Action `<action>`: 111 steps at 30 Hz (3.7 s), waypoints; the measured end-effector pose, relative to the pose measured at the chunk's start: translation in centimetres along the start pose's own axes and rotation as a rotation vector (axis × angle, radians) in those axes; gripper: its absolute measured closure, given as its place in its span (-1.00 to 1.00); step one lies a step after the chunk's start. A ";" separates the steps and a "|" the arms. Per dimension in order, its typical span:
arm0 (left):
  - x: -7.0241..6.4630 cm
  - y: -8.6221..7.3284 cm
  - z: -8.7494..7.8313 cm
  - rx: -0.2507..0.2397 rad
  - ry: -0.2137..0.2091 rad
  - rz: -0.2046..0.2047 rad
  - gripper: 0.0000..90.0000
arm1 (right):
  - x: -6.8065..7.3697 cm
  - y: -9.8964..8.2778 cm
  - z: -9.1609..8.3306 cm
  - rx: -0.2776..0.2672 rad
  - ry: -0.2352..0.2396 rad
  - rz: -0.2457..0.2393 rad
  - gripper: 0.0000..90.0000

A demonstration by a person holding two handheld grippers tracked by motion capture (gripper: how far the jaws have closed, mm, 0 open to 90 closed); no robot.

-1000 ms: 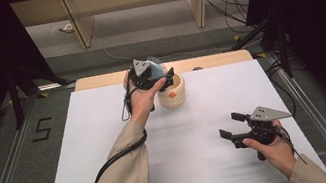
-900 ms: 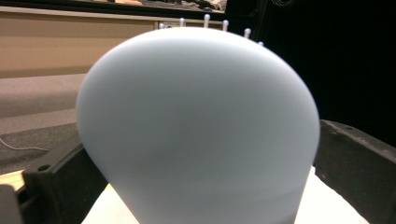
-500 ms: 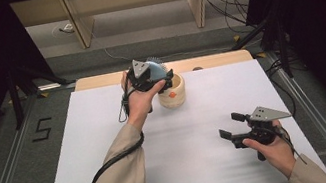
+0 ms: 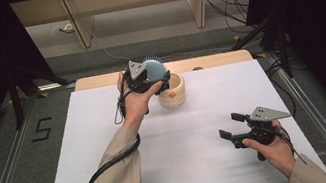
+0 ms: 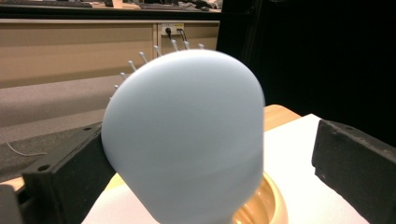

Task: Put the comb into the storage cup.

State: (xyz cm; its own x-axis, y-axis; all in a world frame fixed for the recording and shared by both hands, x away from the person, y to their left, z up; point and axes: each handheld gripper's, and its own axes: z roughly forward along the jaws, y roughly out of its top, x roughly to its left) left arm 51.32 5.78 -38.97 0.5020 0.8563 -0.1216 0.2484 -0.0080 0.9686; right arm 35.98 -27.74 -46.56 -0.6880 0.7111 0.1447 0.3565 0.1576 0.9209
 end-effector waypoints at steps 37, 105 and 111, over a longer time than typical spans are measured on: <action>0.7 -1.0 -3.7 0.001 -0.008 0.008 -1.00 | 0.1 0.1 0.0 0.000 -0.004 0.000 -0.64; 2.1 -5.9 -11.3 0.065 -0.057 0.075 -0.99 | 0.1 0.2 -0.2 -0.008 -0.010 -0.002 -0.64; 2.1 -5.9 -11.8 0.065 -0.062 0.092 -0.99 | 0.1 0.2 -0.2 -0.010 -0.010 -0.006 -0.64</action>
State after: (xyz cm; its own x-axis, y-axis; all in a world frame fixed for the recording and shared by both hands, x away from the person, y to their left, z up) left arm 41.11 13.78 -42.41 0.5745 0.8171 -0.0482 0.2512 -0.1200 0.9605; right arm 35.83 -27.77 -46.29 -0.6835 0.7172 0.1357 0.3464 0.1551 0.9252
